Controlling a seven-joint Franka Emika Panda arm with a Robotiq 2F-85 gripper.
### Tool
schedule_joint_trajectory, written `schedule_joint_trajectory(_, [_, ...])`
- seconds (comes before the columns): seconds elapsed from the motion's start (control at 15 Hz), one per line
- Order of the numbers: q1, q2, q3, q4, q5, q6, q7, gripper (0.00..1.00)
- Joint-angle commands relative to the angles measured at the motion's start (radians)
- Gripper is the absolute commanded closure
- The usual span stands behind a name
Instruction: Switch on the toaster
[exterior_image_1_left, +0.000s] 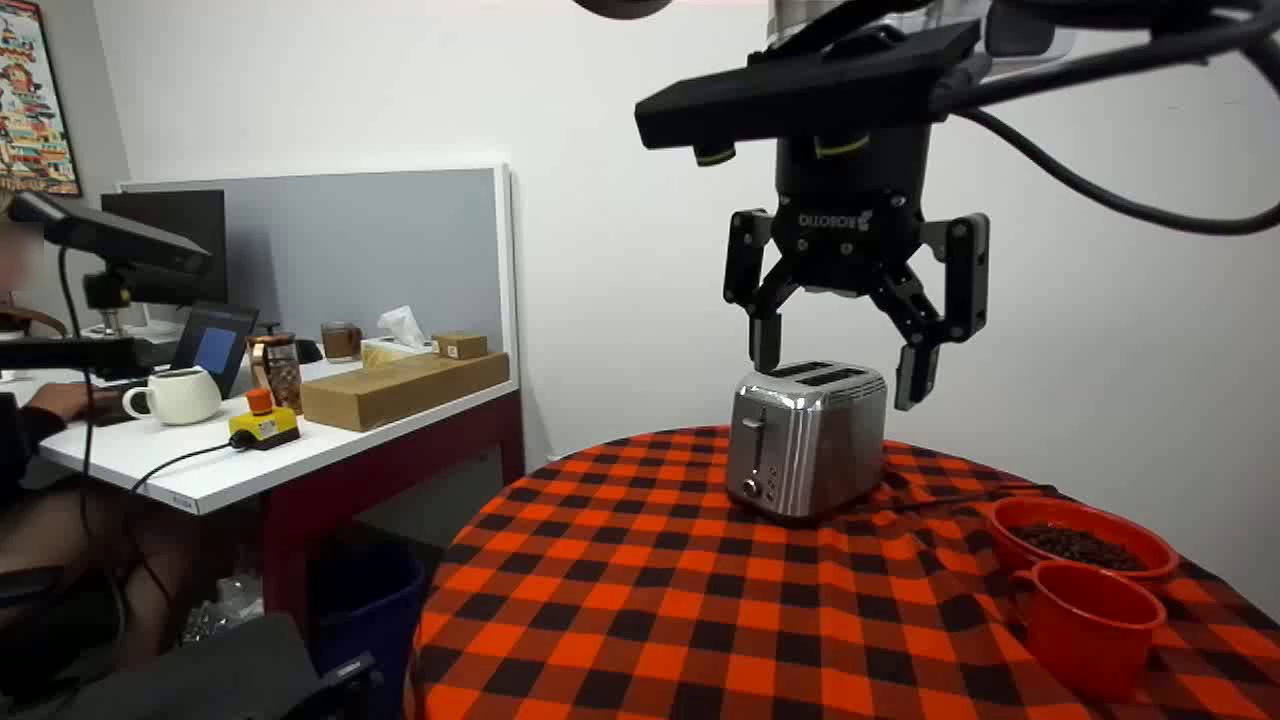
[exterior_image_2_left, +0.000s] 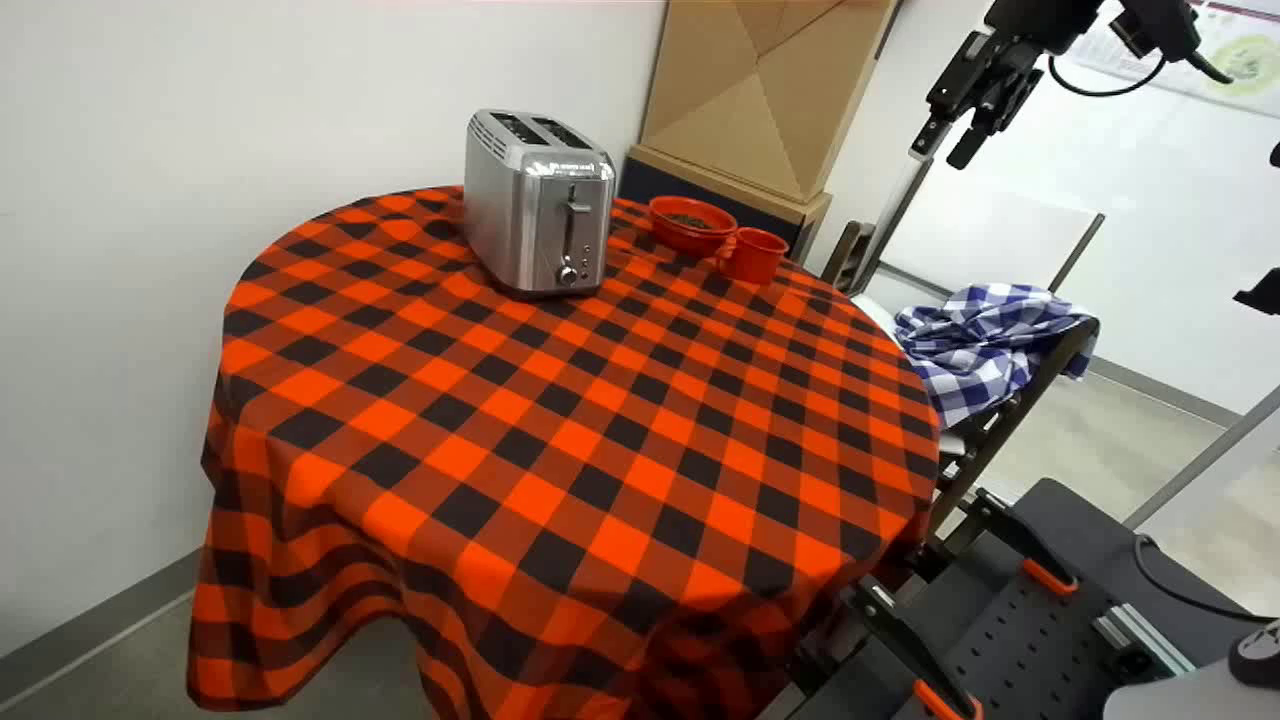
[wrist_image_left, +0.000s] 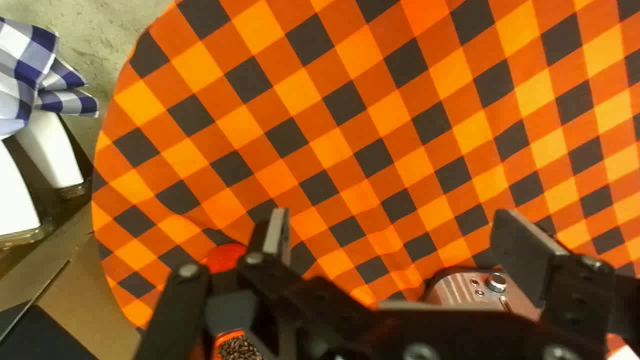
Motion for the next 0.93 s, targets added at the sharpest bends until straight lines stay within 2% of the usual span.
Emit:
schedule_joint_trajectory(0.0, [-0.018,0.001,0.018,0.002,0.008,-0.002,-0.005,0.00])
schedule_joint_trajectory(0.4, [0.046,0.137,0.136,0.131,0.006,-0.016,0.051,0.00])
schedule_joint_trajectory(0.6, [0.090,0.250,0.206,0.235,0.021,-0.020,0.071,0.00])
schedule_joint_trajectory(0.87, [0.115,0.415,0.282,0.374,-0.009,0.000,0.171,0.00])
